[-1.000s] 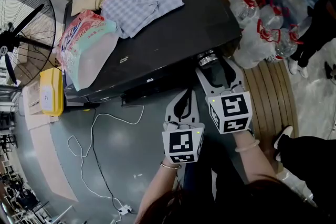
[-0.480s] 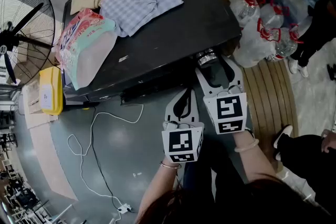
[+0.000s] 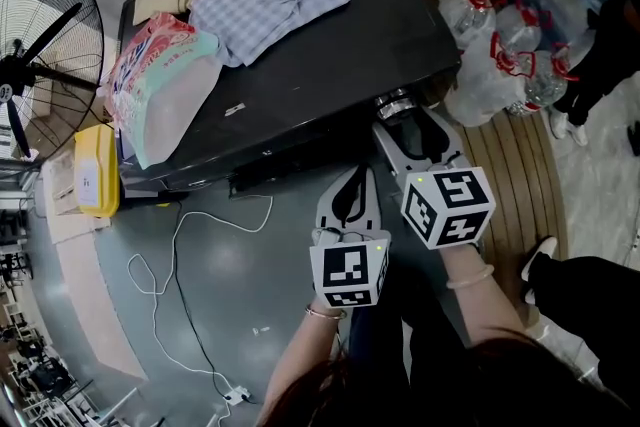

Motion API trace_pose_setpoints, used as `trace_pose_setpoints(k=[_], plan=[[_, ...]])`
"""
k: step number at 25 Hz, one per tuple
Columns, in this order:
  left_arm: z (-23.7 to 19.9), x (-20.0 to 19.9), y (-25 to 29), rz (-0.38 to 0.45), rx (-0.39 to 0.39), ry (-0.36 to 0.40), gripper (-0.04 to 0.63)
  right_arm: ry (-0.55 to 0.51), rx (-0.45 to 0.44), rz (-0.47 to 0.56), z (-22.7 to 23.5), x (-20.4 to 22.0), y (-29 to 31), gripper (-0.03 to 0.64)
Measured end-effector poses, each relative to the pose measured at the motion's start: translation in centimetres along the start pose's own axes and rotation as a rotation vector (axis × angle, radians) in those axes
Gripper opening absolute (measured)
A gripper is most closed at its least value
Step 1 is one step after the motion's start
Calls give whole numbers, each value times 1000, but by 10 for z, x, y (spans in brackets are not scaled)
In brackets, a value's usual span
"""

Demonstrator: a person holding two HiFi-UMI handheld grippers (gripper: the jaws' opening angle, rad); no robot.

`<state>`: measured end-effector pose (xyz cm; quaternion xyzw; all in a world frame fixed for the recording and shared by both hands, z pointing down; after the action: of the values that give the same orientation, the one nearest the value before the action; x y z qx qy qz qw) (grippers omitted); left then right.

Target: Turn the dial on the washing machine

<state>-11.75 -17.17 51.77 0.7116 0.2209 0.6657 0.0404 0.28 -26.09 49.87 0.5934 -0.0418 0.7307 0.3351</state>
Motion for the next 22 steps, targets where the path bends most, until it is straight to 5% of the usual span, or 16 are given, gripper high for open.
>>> trace_pose_setpoints(k=[9, 18, 22], plan=[[-1, -1, -1, 6, -11, 3, 14, -29, 1, 9, 0, -1, -1, 299], [-1, 1, -2, 5, -23, 0, 14, -424, 41, -12, -12, -8, -3, 308], [1, 1, -2, 1, -16, 5, 14, -465, 52, -10, -14, -4, -3, 296]])
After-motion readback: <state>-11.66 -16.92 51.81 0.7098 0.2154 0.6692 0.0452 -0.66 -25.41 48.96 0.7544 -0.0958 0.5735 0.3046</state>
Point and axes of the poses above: the fingertips, and each gripper's own axes: y forward along the fingers, z to its right, x out of its underside, the point moved 9 cm from there along -y, backward along the fingers, and after that the axes turned 2 degrees about -x, right-handed, at the moved point
